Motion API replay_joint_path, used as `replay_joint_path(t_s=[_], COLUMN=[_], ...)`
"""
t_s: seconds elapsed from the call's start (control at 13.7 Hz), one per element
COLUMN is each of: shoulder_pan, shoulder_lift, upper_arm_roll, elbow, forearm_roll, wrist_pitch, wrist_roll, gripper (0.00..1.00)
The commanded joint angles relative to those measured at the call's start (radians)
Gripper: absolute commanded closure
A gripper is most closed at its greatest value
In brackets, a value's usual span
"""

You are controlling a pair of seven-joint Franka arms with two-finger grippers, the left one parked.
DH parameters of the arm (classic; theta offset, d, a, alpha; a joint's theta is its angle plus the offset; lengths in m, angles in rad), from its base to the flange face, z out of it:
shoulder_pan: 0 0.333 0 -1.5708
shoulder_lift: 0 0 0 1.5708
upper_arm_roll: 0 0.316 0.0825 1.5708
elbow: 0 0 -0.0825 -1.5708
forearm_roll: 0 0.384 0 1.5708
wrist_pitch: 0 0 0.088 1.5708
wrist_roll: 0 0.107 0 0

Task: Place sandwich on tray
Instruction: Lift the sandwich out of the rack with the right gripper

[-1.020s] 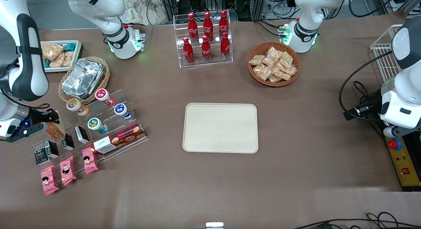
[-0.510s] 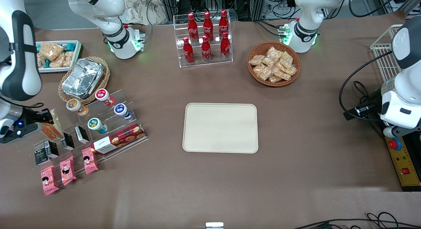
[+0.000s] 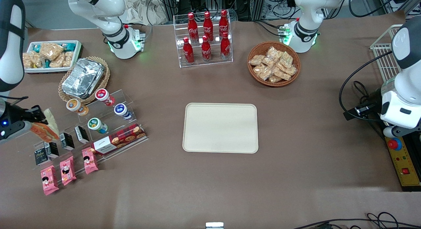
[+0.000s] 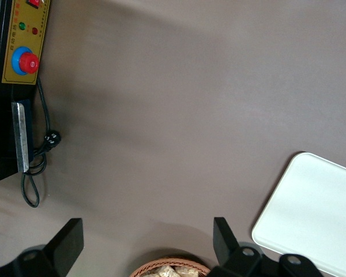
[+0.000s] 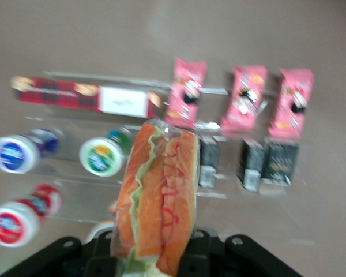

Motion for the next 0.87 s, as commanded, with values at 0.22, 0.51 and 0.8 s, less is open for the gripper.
replay_joint_path(t_s=[0.22,0.51,0.8], shoulder_pan=[0.052,0.134,0.312], shoulder_lift=[0.04,0.135,0.212], upper_arm_roll=[0.236,0.309,0.307], elbow=[0.099,0.177,0.21], forearm_roll=[0.032,0.069,0.064], wrist_pitch=[-0.082,-0.063,0.027], wrist_roll=[0.079,0.102,0.148], gripper=[0.64,0.63,0.63])
